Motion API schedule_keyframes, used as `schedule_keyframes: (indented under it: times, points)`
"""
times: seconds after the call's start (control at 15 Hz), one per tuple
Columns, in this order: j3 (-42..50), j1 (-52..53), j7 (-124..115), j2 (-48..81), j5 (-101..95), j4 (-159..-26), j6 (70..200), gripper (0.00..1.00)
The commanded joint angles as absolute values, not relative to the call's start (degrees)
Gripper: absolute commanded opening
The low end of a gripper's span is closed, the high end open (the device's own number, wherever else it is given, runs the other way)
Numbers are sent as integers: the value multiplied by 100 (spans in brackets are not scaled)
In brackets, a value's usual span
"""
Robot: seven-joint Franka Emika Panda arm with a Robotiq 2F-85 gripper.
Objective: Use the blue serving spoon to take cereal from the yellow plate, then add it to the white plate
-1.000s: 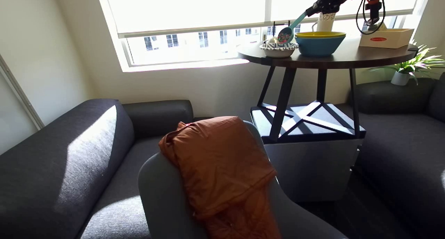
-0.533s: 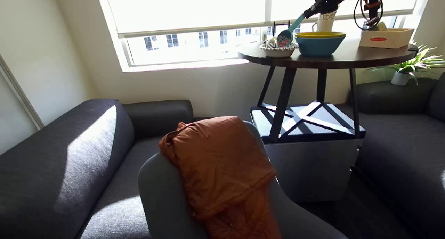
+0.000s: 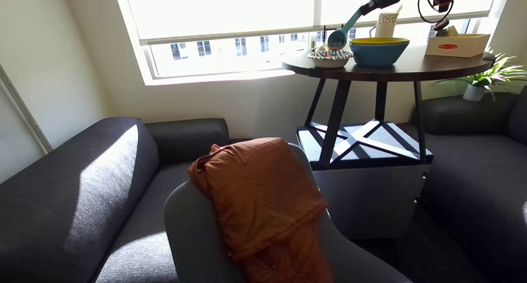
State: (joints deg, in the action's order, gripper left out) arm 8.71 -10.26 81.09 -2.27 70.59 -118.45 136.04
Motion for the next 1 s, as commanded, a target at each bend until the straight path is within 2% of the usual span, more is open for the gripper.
schedule_keyframes:
  times: [0.0, 0.6, 0.93]
  points:
    - [806, -900, 8646, -551, 6979, -12132, 14033, 2]
    - [506, -679, 10373, -601, 7256, -12233, 15193, 2]
    - [406, -690, 10725, -630, 7314, -12224, 15227, 2]
